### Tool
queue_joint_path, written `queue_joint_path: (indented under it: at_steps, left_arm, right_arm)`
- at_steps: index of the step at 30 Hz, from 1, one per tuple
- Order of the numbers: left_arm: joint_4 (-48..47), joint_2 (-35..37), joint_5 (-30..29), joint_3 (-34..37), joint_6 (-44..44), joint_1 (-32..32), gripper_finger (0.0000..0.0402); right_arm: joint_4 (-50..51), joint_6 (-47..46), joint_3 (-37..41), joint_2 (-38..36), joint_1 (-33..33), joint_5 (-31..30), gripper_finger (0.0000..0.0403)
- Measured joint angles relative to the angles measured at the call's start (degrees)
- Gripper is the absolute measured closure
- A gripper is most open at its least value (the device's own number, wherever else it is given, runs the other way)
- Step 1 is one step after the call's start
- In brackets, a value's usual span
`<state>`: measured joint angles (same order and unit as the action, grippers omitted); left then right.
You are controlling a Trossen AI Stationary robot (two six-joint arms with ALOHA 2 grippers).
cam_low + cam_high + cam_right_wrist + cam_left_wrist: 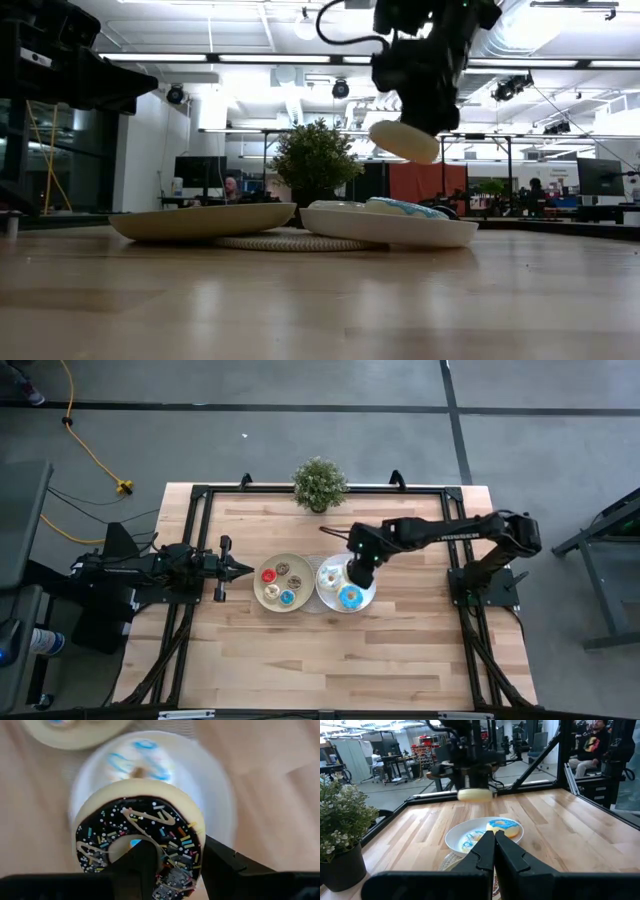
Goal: Pick & Place donuts
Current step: Put the large black donut on the white plate
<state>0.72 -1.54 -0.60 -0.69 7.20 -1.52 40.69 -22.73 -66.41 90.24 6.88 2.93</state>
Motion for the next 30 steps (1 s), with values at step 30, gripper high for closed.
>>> queue_joint_path:
  at_steps: [30]
  left_arm:
    - [0.0,0.0,0.0,0.0,0.0,0.0,0.0401]
  right_arm:
    - [7.1,29.0,-8.6,12.6,6.1,-3.4,0.0279]
